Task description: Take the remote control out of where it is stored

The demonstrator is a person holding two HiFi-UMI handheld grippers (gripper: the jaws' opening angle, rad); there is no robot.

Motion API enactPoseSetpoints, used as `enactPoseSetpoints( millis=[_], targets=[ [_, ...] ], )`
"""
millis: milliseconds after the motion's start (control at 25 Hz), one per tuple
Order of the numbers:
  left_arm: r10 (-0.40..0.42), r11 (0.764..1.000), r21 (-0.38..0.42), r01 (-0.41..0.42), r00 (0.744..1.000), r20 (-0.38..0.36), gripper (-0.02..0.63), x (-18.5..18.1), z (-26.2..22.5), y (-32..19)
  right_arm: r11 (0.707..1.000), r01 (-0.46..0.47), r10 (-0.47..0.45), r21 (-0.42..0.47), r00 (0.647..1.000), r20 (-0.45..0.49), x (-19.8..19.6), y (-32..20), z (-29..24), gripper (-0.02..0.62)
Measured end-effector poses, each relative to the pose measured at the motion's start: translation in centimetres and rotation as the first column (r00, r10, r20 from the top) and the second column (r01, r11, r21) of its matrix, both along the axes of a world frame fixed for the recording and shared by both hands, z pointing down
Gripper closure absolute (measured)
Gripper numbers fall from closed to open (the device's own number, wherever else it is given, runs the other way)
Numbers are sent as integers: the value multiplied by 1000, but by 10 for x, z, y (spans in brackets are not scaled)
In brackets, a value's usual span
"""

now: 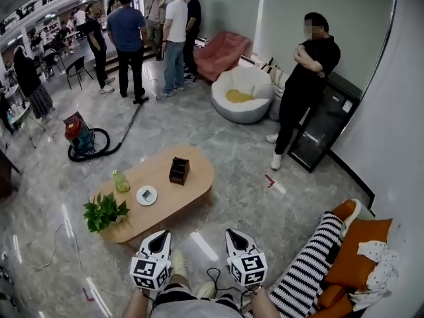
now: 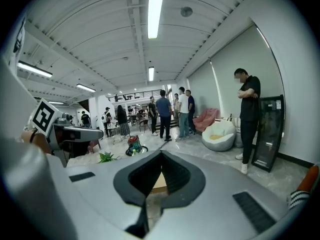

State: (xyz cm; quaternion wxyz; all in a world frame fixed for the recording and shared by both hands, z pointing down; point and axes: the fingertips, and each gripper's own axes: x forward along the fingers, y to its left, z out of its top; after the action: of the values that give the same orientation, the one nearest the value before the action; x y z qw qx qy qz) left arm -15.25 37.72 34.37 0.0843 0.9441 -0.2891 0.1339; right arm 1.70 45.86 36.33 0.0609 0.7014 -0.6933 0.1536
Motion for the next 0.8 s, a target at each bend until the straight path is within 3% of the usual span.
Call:
enactPoseSetpoints(
  millis=[320,800],
  targets=[
    [7,1000,-10,-7,1000,1,600,32,8,-56,1000,-27,27,-16,1000,6,36,-44,10,588],
    [26,1000,-8,-26,1000,-10,600,77,4,-192,999,-35,34,-39,999,-26,80,-176,4,588]
  ],
)
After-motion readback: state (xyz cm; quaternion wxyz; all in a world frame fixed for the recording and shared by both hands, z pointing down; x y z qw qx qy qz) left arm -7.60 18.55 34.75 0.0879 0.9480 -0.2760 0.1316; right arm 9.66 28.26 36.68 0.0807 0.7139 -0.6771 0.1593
